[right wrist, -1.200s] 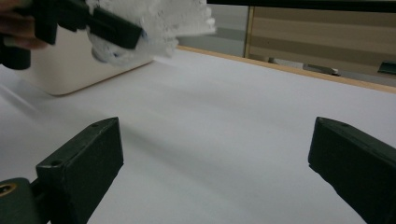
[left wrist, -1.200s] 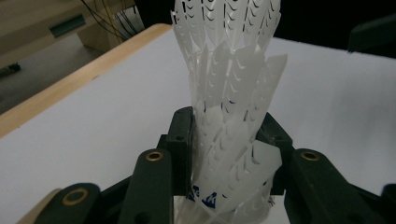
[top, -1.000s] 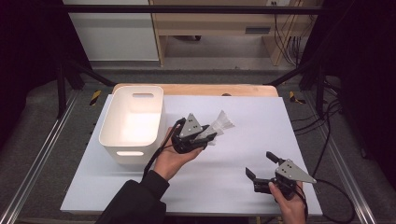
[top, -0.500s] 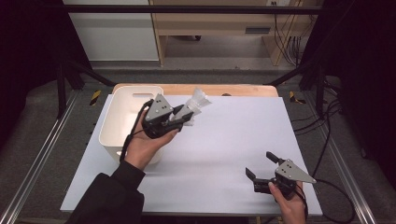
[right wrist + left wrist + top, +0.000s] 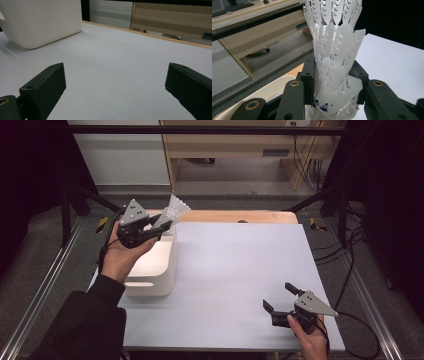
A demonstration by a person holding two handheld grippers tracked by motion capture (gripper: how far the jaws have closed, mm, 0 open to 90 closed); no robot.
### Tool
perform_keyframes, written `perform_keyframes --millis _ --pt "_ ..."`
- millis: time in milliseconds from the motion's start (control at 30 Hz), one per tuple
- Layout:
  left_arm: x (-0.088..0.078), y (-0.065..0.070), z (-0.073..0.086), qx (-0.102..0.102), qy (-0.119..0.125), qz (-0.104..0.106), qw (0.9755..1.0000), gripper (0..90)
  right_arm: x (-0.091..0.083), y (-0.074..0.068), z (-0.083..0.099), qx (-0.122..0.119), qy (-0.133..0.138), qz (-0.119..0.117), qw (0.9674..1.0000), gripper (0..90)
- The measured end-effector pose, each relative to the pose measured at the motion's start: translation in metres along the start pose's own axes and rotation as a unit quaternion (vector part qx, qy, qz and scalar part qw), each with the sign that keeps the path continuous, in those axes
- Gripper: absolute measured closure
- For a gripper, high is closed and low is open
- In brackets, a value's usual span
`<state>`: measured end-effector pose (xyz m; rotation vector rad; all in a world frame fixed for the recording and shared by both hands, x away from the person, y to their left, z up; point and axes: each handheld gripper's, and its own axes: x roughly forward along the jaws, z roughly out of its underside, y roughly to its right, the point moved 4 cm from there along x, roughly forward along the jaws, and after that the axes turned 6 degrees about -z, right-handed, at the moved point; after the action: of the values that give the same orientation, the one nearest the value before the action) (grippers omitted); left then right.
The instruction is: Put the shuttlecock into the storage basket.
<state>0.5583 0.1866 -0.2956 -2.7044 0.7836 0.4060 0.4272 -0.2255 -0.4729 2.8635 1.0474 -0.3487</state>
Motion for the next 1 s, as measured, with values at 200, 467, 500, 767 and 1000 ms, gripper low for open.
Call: perform_keyframes --millis 200,467,500,767,1000 --pt "0.006 -0.020 0.010 -0.012 -0.014 -0.011 0.9998 63.9 0.000 0.000 0.000 0.000 -0.002 0.001 1.0000 3.3" --pt "0.007 -0.031 0.017 -0.024 -0.019 -0.016 0.9994 63.8 0.001 0.000 0.001 -0.002 -0.003 0.000 1.0000 3.4" --pt "0.007 -0.031 0.017 -0.023 -0.019 -0.016 0.9994 63.8 0.001 -0.001 0.001 -0.002 -0.002 -0.002 1.0000 3.4" --pt "0.012 -0.029 0.024 -0.013 -0.032 -0.016 0.9993 63.9 0.001 -0.001 0.001 -0.002 -0.002 0.000 1.0000 3.3" --pt "0.018 -0.029 0.034 -0.012 -0.047 -0.014 0.9987 63.8 0.000 0.000 0.001 -0.002 -0.002 0.001 1.0000 3.3"
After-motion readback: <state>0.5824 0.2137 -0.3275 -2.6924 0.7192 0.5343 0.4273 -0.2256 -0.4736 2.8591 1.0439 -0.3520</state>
